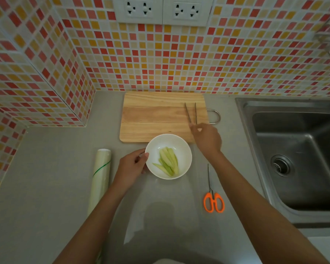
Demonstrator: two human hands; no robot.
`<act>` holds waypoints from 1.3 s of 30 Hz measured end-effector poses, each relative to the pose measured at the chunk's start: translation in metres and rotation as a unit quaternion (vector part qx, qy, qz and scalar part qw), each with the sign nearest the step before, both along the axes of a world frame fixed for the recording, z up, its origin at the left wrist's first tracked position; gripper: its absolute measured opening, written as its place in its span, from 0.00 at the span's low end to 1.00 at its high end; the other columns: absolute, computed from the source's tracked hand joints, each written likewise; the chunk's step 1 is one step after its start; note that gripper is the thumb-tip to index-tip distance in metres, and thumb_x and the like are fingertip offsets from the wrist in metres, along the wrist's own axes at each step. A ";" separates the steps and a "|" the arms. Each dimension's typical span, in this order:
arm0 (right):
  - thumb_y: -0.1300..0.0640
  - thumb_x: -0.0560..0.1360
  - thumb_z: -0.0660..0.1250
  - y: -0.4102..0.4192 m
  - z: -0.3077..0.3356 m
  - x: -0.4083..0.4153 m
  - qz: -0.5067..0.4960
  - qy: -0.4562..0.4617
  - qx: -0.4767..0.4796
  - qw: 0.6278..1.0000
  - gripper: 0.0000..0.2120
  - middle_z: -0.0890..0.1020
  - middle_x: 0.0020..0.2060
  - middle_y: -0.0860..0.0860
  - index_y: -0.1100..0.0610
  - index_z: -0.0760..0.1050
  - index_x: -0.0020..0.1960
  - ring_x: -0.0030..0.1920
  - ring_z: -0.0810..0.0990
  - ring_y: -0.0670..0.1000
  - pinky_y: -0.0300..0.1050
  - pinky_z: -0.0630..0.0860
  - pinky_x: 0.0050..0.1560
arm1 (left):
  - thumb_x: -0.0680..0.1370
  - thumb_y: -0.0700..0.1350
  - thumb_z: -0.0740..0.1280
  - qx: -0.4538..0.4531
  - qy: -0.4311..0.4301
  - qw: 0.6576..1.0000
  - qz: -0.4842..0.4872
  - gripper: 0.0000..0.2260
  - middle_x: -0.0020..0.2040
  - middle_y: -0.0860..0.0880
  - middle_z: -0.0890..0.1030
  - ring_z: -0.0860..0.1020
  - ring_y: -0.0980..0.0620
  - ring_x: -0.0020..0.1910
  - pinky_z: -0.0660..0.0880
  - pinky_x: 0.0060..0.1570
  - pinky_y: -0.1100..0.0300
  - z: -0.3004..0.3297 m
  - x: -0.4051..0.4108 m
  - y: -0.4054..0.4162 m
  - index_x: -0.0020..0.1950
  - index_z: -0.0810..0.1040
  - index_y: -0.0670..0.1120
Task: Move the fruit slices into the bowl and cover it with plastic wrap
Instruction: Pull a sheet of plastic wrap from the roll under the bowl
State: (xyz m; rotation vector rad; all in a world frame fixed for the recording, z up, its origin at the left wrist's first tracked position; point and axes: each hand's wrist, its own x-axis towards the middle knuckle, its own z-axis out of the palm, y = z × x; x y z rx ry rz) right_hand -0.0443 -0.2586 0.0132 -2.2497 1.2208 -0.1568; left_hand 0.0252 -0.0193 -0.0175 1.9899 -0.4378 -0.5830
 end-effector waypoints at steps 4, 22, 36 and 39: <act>0.47 0.78 0.62 0.044 0.000 -0.045 0.078 -0.047 0.140 0.986 0.18 0.77 0.27 0.49 0.56 0.79 0.37 0.30 0.75 0.50 0.49 0.74 0.35 | 0.79 0.42 0.63 0.007 -0.011 1.000 -0.014 0.10 0.30 0.51 0.80 0.78 0.59 0.28 0.73 0.36 0.68 0.005 -0.006 0.000 0.57 0.82 0.48; 0.60 0.79 0.59 0.107 0.002 -0.120 0.076 -0.062 0.096 0.991 0.17 0.75 0.29 0.61 0.64 0.69 0.32 0.34 0.76 0.61 0.52 0.76 0.40 | 0.79 0.41 0.61 0.042 -0.048 0.997 -0.033 0.11 0.35 0.40 0.82 0.80 0.41 0.36 0.77 0.45 0.50 0.012 -0.064 0.047 0.52 0.83 0.44; 0.60 0.79 0.60 0.118 -0.009 -0.121 0.056 -0.071 0.080 0.993 0.16 0.73 0.28 0.58 0.63 0.69 0.33 0.32 0.73 0.58 0.53 0.75 0.39 | 0.80 0.43 0.61 0.061 -0.041 0.997 -0.029 0.12 0.39 0.42 0.83 0.78 0.48 0.37 0.76 0.45 0.54 0.007 -0.060 0.049 0.58 0.82 0.47; 0.58 0.79 0.60 0.116 -0.012 -0.122 0.053 -0.079 0.099 0.991 0.15 0.79 0.32 0.64 0.67 0.75 0.38 0.38 0.79 0.64 0.53 0.76 0.42 | 0.81 0.44 0.61 0.059 -0.020 0.997 -0.035 0.12 0.43 0.45 0.84 0.81 0.46 0.42 0.76 0.48 0.54 0.012 -0.060 0.049 0.59 0.82 0.46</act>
